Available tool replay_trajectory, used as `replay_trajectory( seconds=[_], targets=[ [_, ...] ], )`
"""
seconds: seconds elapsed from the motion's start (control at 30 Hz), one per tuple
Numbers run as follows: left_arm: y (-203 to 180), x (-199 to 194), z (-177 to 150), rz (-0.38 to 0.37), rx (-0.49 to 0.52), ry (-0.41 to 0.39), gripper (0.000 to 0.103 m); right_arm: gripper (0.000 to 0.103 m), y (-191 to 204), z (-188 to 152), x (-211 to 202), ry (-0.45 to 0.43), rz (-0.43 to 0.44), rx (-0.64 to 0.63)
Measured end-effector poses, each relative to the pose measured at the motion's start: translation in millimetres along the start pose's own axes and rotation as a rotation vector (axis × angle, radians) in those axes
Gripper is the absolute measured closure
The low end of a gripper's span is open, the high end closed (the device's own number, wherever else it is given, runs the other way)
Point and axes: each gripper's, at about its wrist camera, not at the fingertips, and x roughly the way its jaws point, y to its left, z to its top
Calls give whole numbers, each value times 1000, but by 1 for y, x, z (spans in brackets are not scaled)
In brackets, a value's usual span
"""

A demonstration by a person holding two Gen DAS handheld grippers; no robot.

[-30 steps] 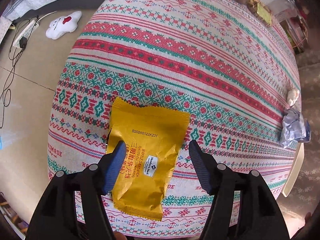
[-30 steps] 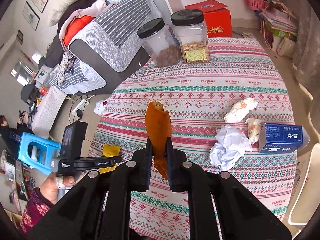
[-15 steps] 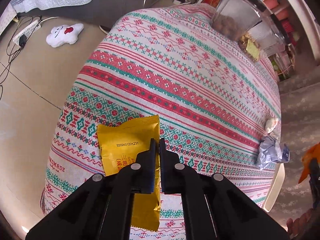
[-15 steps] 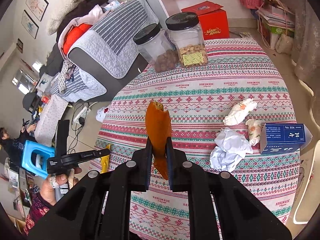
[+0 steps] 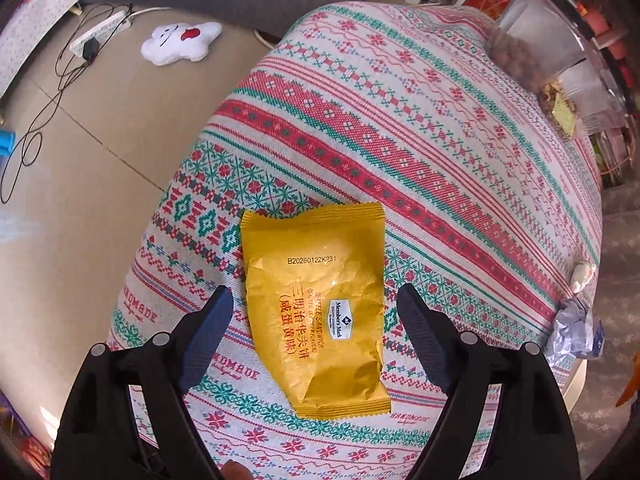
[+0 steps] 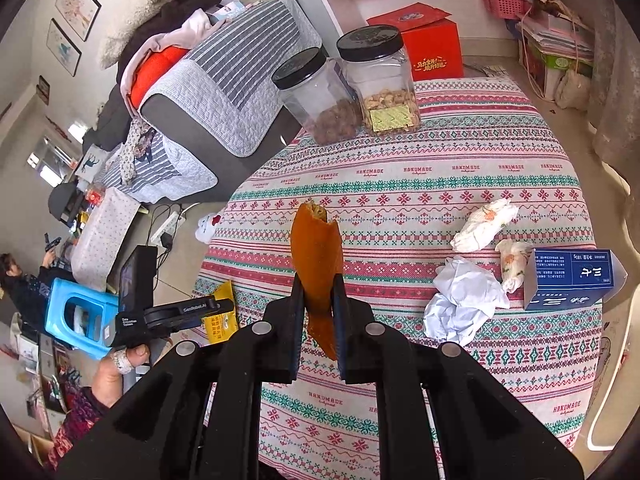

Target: Collect trash

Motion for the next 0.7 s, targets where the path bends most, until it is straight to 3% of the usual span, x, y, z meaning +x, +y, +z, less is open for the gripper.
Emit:
replay_trajectory(
  seconds=[0.07,0.17,0.2,0.23,0.37,0.47,0.7],
  targets=[
    [-4,12,1,-21,-24,29,21,90,-2,-1,1,5,-3,0],
    [-15,14,2,17,-21,-8,23,90,-4,0,2,9,-3,6],
    [-17,13,2,40,-20,-21,27,90,-5,0,2,9,-4,5],
    [-19,11,2,56,-5,-43,40,90,-5,0,1,9,-4,5],
    [-19,5,4,41,3,-76,62,90,-6,0,1,4,-3,12],
    [-16,-10,6,-23,-31,-125,64,90,-5,1,1,-7,-2,16],
    [-38,-77,0,-125,10,-357,65,90,4,3,1,-53,-18,-5]
  ],
)
